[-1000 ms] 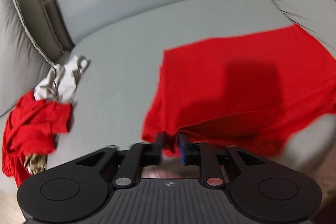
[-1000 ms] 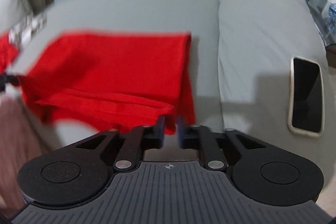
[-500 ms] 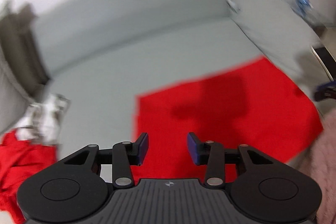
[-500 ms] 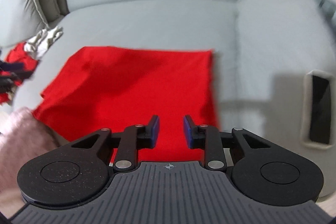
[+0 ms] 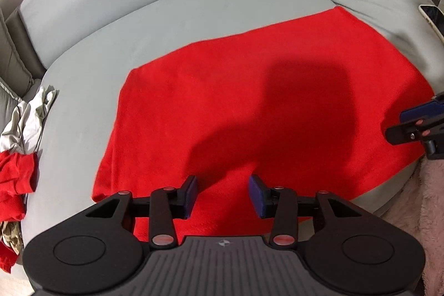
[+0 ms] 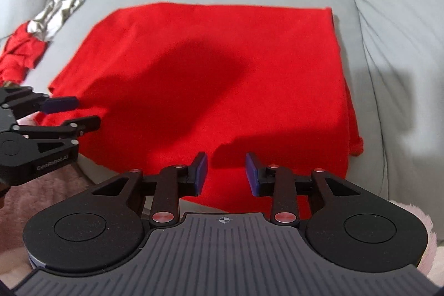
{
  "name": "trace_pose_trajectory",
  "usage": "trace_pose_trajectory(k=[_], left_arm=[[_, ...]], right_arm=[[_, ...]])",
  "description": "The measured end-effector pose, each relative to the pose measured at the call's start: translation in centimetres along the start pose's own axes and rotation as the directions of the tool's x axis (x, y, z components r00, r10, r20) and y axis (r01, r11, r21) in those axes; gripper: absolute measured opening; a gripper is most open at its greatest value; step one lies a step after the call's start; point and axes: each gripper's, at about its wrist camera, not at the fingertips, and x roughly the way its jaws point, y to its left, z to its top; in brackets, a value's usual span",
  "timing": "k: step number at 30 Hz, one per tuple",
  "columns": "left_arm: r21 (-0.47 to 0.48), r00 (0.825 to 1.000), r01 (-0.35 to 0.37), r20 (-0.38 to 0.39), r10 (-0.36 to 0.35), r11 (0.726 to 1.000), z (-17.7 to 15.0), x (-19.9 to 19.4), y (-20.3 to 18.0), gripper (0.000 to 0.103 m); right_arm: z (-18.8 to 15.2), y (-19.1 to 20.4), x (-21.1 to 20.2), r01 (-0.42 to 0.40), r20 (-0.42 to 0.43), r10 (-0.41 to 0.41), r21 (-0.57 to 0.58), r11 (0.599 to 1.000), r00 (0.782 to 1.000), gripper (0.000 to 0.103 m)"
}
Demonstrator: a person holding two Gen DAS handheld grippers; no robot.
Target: Fold clothes
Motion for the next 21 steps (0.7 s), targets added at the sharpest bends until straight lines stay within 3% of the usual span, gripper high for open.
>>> trace_pose_trajectory(k=[15, 16, 18, 21], left_arm=[[-0.028, 1.000, -0.008, -0.011, 0.008, 1.000, -0.9, -0.1, 0.0, 0.042], [-0.024, 1.000, -0.007, -0.028, 0.006, 1.000, -0.9, -0.2, 0.1, 0.043], [0.008, 0.988, 0.005, -0.154, -0.004, 1.000, -1.0, -0.2, 0.1, 0.044], [0.013, 0.971, 0.085, -0.224, -0.080, 0.996, -1.3, -1.6, 1.4, 0.051]], right_arm=[[-1.5, 0.3, 0.7, 0.034, -0.020, -0.035, -0.026, 0.999, 0.999, 0.043], [-1.6, 0.4, 0.7, 0.034, -0.028, -0.035, -0.032, 0.999, 0.999, 0.044], [-1.9, 0.5, 0.7, 0.027, -0.073, -0.030, -0.044, 0.999, 0.997, 0.045], [-2.6, 0.5, 0.1, 0.011, -0.121, -0.020, -0.075, 0.997, 0.992, 0.045]])
